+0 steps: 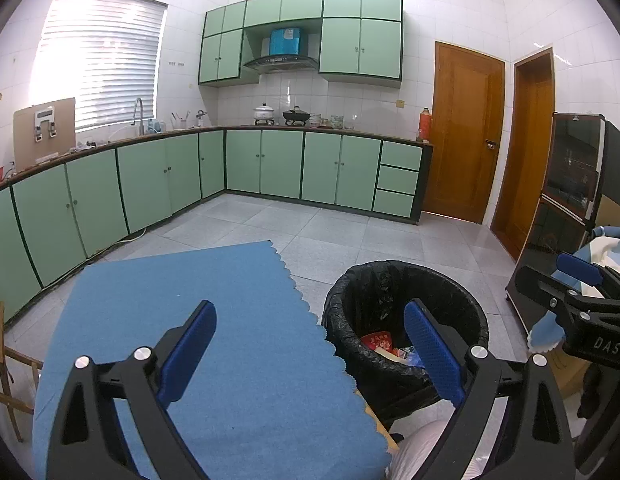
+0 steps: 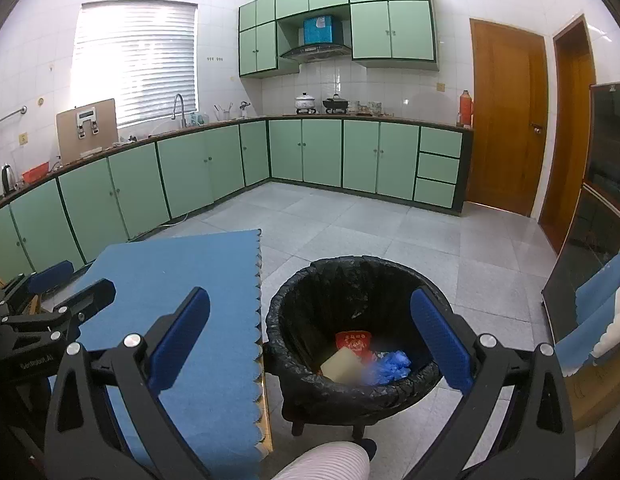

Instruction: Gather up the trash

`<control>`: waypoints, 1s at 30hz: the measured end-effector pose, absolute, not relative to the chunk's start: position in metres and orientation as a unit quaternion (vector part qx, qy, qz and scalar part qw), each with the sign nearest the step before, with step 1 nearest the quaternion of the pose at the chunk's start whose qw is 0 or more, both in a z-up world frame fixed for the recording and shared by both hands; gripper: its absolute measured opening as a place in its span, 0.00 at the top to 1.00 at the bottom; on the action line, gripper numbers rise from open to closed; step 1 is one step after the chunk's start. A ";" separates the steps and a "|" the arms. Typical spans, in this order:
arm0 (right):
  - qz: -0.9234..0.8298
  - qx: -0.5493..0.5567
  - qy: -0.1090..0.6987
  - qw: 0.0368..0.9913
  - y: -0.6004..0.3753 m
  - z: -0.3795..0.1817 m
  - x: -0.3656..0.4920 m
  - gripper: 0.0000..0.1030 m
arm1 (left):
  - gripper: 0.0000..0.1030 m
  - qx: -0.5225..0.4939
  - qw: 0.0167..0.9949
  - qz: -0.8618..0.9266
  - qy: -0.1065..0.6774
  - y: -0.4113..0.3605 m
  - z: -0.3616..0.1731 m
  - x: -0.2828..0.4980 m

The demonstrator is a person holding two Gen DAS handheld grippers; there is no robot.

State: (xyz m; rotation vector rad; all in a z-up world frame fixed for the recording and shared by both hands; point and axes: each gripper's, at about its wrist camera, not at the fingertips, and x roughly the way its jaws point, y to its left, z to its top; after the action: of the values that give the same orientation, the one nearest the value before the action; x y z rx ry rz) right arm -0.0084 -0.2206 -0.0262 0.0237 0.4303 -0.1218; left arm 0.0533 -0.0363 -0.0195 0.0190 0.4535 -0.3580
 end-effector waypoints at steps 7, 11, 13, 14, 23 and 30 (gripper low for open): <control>-0.059 0.012 0.209 0.976 -0.219 -0.024 -0.008 0.05 | 0.10 0.009 0.959 -0.175 0.221 -0.034 -0.018 0.053; -0.058 0.012 0.208 0.976 -0.218 -0.024 -0.008 0.05 | 0.10 0.010 0.960 -0.175 0.219 -0.034 -0.017 0.052; -0.058 0.012 0.208 0.976 -0.218 -0.024 -0.008 0.05 | 0.10 0.010 0.960 -0.174 0.219 -0.033 -0.016 0.051; -0.058 0.013 0.209 0.976 -0.218 -0.024 -0.008 0.05 | 0.10 0.010 0.960 -0.174 0.219 -0.033 -0.016 0.051; -0.058 0.012 0.208 0.976 -0.218 -0.024 -0.008 0.05 | 0.10 0.012 0.960 -0.174 0.218 -0.032 -0.015 0.051; -0.058 0.014 0.210 0.976 -0.218 -0.024 -0.008 0.05 | 0.10 0.013 0.960 -0.173 0.219 -0.032 -0.015 0.051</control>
State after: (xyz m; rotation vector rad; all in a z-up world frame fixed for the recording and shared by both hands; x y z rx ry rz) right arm -0.0080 -0.2182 -0.0245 0.0279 0.4235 -0.1174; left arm 0.0514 -0.0323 -0.0149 0.0259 0.4431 -0.3510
